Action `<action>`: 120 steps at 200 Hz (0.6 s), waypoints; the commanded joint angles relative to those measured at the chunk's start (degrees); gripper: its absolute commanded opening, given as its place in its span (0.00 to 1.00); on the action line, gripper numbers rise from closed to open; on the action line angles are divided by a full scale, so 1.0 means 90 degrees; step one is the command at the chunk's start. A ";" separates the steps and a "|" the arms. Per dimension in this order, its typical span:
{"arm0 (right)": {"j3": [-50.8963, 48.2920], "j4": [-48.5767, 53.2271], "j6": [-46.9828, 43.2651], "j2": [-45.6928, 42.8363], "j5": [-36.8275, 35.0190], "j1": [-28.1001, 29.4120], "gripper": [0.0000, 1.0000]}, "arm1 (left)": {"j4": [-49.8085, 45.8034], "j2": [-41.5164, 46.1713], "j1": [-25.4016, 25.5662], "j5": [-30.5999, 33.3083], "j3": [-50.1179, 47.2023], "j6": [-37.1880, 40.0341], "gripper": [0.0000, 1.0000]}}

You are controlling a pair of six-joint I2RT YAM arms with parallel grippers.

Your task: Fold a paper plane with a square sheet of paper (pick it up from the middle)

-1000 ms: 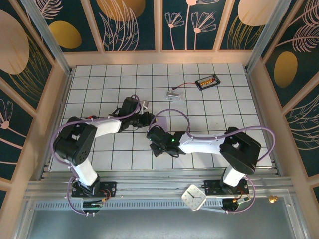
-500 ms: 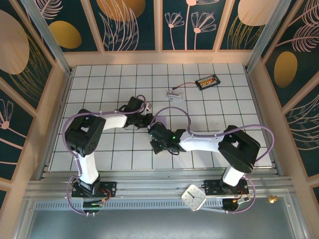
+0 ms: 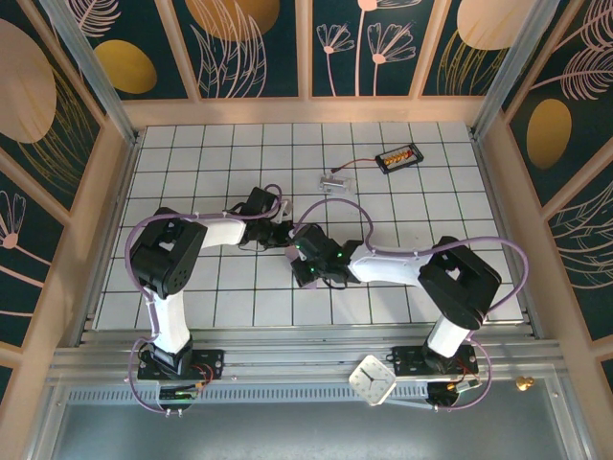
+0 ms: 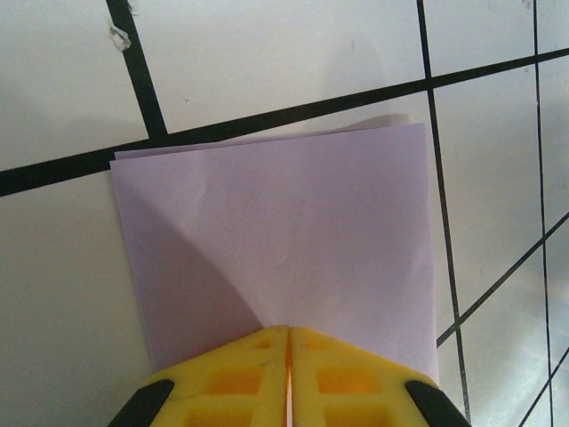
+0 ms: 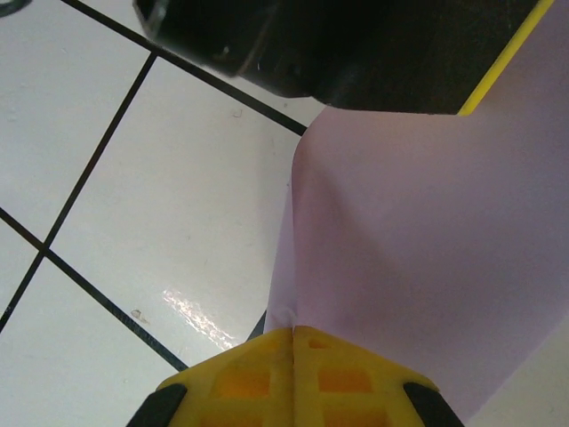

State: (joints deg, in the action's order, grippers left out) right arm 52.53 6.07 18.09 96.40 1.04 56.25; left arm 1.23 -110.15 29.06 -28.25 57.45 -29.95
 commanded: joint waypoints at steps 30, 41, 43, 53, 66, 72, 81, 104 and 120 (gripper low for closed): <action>-0.0255 -0.0363 0.0031 -0.0032 0.0332 -0.0166 0.07 | -0.0254 -0.0170 0.0023 -0.0050 0.0073 0.0145 0.09; -0.0283 -0.0407 0.0041 -0.0028 0.0363 -0.0185 0.08 | -0.0254 -0.0171 0.0023 -0.0052 0.0072 0.0159 0.09; -0.0281 -0.0410 0.0041 -0.0028 0.0363 -0.0193 0.08 | -0.0257 -0.0168 0.0023 -0.0052 0.0072 0.0156 0.09; -0.0281 -0.0435 0.0051 -0.0018 0.0356 -0.0205 0.08 | -0.0254 -0.0181 0.0023 -0.0058 0.0064 0.0163 0.08; -0.0290 -0.0462 0.0046 -0.0026 0.0344 -0.0220 0.08 | -0.0264 -0.0193 0.0023 -0.0062 0.0065 0.0164 0.08; -0.0299 -0.0473 0.0058 -0.0032 0.0344 -0.0227 0.08 | -0.0259 -0.0198 0.0026 -0.0064 0.0062 0.0164 0.08; -0.0307 -0.0494 0.0060 -0.0039 0.0344 -0.0250 0.08 | -0.0264 -0.0200 0.0023 -0.0074 0.0063 0.0164 0.08; -0.0330 -0.0554 0.0085 -0.0056 0.0408 -0.0311 0.09 | -0.0264 -0.0198 0.0023 -0.0072 0.0072 0.0171 0.07; -0.0358 -0.0629 0.0128 -0.0081 0.0510 -0.0350 0.10 | -0.0274 -0.0203 0.0023 -0.0073 0.0074 0.0174 0.07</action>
State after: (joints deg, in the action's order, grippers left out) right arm 50.59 2.46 18.35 96.38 4.25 53.87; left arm 1.23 -110.21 29.06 -28.32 57.45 -29.54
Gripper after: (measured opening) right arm 0.097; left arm 0.073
